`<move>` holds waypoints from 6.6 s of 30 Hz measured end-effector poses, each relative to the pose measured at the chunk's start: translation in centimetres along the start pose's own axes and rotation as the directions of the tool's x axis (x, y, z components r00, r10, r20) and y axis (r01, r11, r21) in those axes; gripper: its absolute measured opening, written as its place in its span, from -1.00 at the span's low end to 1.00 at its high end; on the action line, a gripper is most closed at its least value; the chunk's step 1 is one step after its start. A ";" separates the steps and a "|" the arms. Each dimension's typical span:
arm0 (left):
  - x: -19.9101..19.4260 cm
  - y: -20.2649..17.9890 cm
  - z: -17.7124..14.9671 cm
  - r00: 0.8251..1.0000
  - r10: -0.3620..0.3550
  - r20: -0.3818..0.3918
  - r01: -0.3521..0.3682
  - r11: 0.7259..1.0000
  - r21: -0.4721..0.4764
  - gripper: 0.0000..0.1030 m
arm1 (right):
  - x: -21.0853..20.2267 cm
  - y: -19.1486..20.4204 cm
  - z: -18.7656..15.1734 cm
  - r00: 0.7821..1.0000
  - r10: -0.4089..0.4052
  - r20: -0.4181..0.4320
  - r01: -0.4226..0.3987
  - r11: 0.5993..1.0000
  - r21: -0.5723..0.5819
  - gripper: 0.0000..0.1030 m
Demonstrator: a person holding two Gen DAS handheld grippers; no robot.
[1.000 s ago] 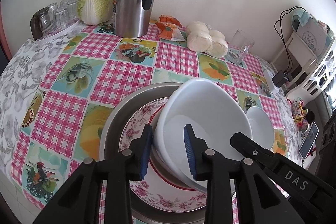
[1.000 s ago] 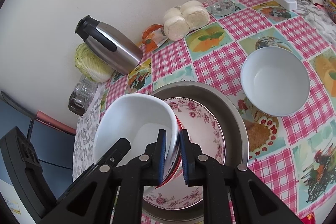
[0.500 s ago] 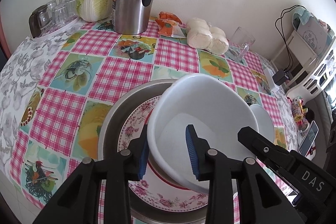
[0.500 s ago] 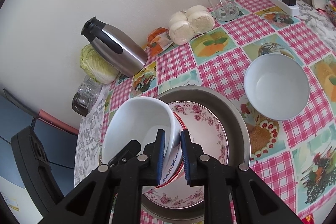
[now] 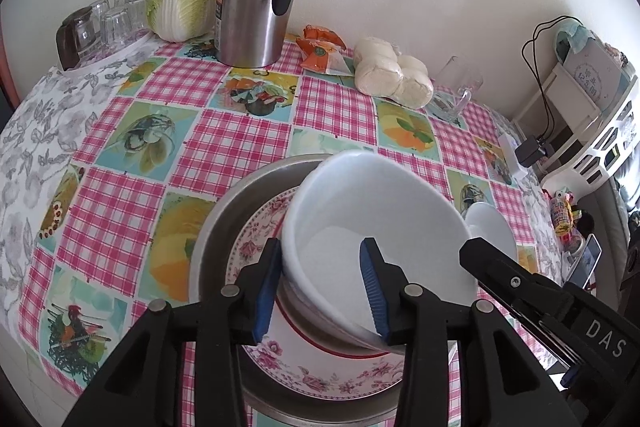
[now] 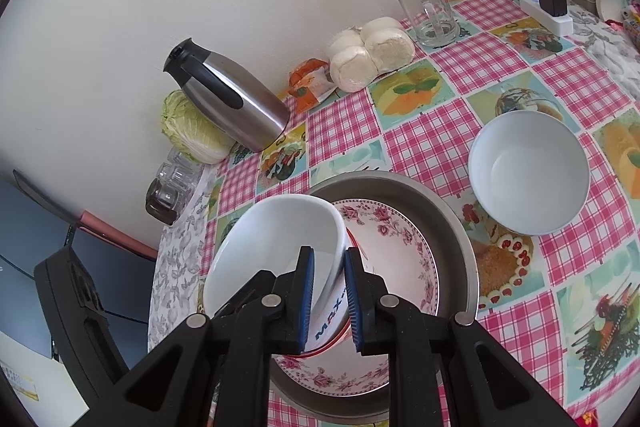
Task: Organize plates and bowls
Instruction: 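Lower the white bowl onto the red-rimmed bowl and open both tools, then withdraw both tools and move them to the pale blue bowl, then close both tools on the rim of the pale blue bowl, then lift the pale blue bowl with both tools and carry it over the basin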
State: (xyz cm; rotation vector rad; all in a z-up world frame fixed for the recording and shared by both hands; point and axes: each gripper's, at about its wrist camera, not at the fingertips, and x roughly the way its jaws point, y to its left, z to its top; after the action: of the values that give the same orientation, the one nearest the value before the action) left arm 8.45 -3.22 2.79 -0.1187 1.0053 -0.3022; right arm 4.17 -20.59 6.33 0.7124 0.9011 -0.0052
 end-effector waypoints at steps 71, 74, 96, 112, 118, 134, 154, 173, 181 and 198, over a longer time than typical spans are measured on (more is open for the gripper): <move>-6.0 -2.3 -0.1 0.924 0.301 0.236 -0.273 0.951 -0.145 0.94 | -5.6 -6.1 3.2 0.989 -0.117 0.093 0.113 0.992 0.049 1.00; -5.4 -4.2 -0.1 0.928 0.282 0.242 -0.264 0.959 -0.106 0.94 | -6.3 -7.5 3.6 0.987 -0.121 0.105 0.113 0.990 0.081 1.00; -0.4 -16.9 1.7 0.968 0.075 0.239 -0.118 0.979 0.169 0.94 | -9.3 -18.5 6.1 0.963 -0.224 0.148 0.172 0.937 0.303 1.00; 5.4 -19.0 2.7 0.996 0.036 0.082 -0.054 0.970 0.238 0.94 | -5.6 -20.9 6.2 0.968 -0.246 0.051 0.220 0.929 0.297 1.00; 7.5 -19.5 2.4 0.997 0.064 0.036 -0.071 0.956 0.283 0.56 | -3.9 -20.3 6.1 0.969 -0.244 0.025 0.230 0.938 0.261 0.94; 12.9 -19.0 1.3 0.992 0.064 -0.104 -0.030 0.953 0.303 0.03 | 0.3 -19.6 5.5 0.977 -0.206 -0.050 0.212 0.955 0.210 0.09; 15.0 -19.8 0.1 0.990 0.037 -0.138 0.016 0.933 0.359 -0.52 | 2.8 -19.3 5.2 0.977 -0.196 -0.080 0.208 0.959 0.193 -0.59; 10.0 -19.8 1.6 0.998 -0.023 -0.054 0.040 0.939 0.340 -0.59 | -0.2 -16.9 6.2 0.982 -0.191 0.005 0.187 0.967 0.173 -0.64; 4.7 -18.9 3.0 0.996 -0.074 0.045 0.056 0.944 0.325 -0.59 | -3.5 -13.1 6.9 0.985 -0.146 0.090 0.133 0.982 0.135 -0.64; -1.8 -14.0 4.7 0.981 -0.096 0.169 0.050 0.965 0.259 -0.59 | -5.9 -6.1 6.3 0.984 -0.080 0.161 0.073 0.996 0.047 -0.64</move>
State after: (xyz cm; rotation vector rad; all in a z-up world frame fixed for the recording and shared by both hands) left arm 8.79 -16.20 10.11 0.0495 0.7759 -0.4770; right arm 3.18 -30.55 9.72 0.7046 0.7728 -0.1489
